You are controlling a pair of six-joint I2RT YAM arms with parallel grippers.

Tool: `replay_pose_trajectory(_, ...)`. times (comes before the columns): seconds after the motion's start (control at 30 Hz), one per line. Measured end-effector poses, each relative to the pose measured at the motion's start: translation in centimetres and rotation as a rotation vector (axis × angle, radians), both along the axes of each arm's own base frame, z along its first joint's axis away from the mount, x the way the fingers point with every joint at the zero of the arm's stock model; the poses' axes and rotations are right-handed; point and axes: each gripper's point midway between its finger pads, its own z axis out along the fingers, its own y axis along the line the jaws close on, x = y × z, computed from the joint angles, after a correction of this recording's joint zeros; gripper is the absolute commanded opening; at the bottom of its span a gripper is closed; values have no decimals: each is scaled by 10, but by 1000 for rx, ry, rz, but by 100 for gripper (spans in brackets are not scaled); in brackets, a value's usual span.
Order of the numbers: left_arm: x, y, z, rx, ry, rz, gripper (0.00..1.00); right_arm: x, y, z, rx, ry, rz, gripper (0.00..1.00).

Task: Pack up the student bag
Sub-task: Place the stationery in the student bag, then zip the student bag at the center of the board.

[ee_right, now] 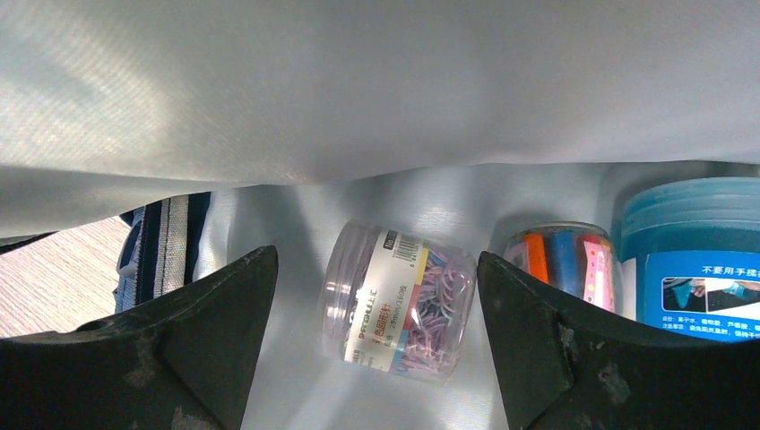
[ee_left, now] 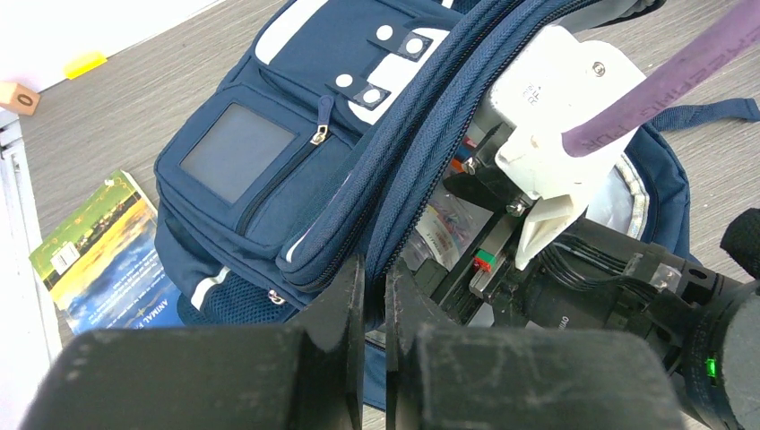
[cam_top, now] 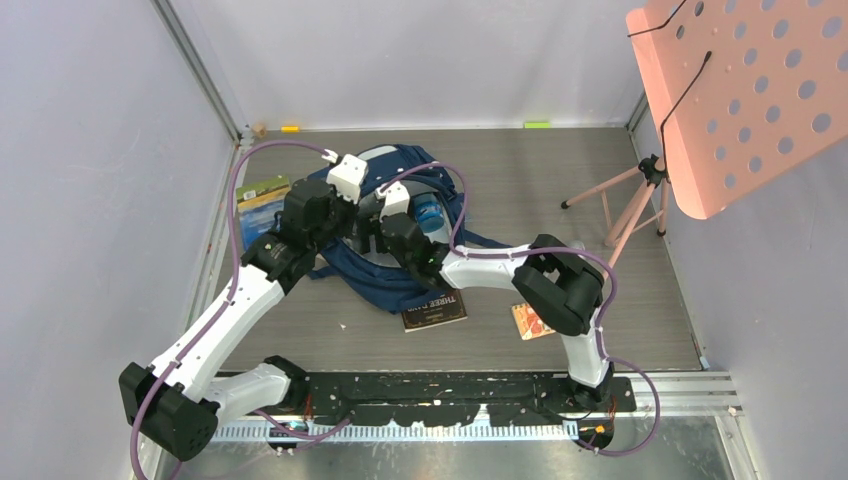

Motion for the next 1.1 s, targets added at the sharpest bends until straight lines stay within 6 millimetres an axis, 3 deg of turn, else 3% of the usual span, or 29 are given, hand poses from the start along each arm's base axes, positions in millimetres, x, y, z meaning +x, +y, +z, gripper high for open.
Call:
replay_pose_trajectory(0.2,0,-1,0,-1,2,-2,0,-15,-6,7,-26,0,20,88)
replay_pose_trajectory(0.43,-1,-6,-4,-6,15,-30,0,-74,-37,55,-13,-4,80,90)
replay_pose_trajectory(0.53,-3,-13,-6,-10,25,-63,0,-93,-63,82,16,2,77,94)
replay_pose_trajectory(0.73,-18,-50,-24,-20,93,-213,0,-103,-152,129,33,14,-91,99)
replay_pose_trajectory(0.87,-34,-79,-38,-24,150,-317,0,-97,-215,143,35,27,-256,100)
replay_pose_trajectory(0.97,-49,-102,-52,-26,200,-377,0,-95,-252,151,53,28,-361,100)
replay_pose_trajectory(1.03,-59,-114,-61,-28,234,-407,9,-95,-262,153,60,28,-396,100)
replay_pose_trajectory(1.1,-71,-125,-72,-28,270,-434,31,-95,-265,150,62,37,-415,100)
